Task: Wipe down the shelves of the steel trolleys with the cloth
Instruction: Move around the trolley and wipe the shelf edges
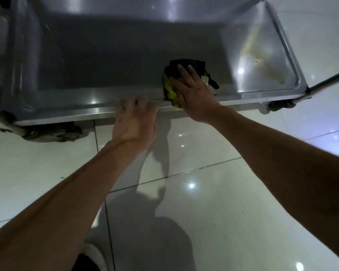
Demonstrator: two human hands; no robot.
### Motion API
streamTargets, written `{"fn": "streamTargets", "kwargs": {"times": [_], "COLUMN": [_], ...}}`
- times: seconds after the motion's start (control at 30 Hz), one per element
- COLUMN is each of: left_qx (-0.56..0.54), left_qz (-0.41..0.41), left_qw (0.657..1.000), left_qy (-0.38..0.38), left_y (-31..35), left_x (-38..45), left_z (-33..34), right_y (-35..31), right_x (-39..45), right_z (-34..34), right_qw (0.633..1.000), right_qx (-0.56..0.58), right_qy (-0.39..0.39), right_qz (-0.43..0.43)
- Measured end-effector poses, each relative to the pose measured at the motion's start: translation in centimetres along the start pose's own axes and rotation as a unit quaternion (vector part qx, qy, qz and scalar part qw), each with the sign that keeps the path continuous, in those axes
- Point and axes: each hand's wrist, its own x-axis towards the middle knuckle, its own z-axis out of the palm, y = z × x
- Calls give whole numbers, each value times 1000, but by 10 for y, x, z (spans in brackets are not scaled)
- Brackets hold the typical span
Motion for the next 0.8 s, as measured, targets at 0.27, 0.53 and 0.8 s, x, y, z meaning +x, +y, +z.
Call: {"fn": "streamTargets", "kwargs": {"times": [0.27, 0.53, 0.8], "left_qx": [-31, 49, 55], "left_qz": [-45, -32, -88], "left_qw": [997, 994, 985], "left_qy": [-58, -87, -139], "left_y": [9, 19, 98], "left_x": [-13, 12, -11], "left_z": [-16, -26, -55], "right_y": [-13, 21, 32], "right_x": [-2, -5, -17], "right_z": [-24, -17, -19], "right_qw": [982, 984, 993], "right_qx": [-126, -117, -12], "right_qy": [-113, -44, -63], "right_qz": [-87, -125, -102]}}
